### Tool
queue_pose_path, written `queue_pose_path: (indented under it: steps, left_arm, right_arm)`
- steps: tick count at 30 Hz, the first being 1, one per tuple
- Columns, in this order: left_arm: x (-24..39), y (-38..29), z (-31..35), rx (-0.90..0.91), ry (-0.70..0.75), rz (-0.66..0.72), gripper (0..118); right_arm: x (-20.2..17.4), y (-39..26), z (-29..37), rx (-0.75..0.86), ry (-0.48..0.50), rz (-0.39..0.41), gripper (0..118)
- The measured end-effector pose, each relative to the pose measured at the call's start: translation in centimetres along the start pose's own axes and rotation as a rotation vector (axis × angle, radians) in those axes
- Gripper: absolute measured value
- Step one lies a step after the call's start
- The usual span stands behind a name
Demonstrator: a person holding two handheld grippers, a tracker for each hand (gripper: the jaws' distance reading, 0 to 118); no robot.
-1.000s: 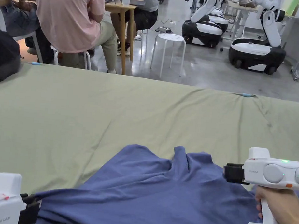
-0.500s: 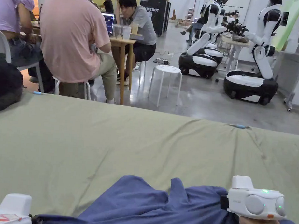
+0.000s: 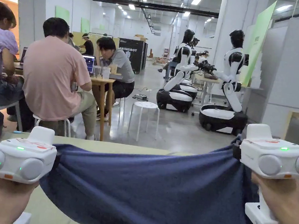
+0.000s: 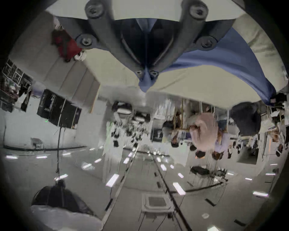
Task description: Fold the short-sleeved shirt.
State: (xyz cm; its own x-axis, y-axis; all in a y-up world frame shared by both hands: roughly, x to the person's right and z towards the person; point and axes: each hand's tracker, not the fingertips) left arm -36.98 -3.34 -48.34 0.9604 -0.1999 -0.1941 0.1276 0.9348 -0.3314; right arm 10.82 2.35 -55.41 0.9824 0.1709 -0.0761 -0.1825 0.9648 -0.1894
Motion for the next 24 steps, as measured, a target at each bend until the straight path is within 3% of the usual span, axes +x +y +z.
queue_pose_path:
  steps: [6, 13, 19, 24]
  left_arm:
    - [0.6, 9.0, -1.3, 0.086, 0.032, -0.009, 1]
    - [0.7, 17.0, -2.7, 0.192, 0.091, -0.027, 1]
    - [0.0, 20.7, -3.3, 0.241, 0.105, -0.01, 1]
    - [-0.1, 19.8, -3.7, 0.248, 0.109, -0.015, 1]
  right_arm:
    - [2.9, 7.9, -0.3, 0.125, -0.08, 0.042, 0]
    - [4.3, 14.6, -1.2, 0.25, -0.096, 0.031, 0]
    - [4.0, 17.0, -1.7, 0.316, -0.107, -0.012, 0]
    - [4.1, 15.8, -3.2, 0.295, -0.1, -0.021, 0]
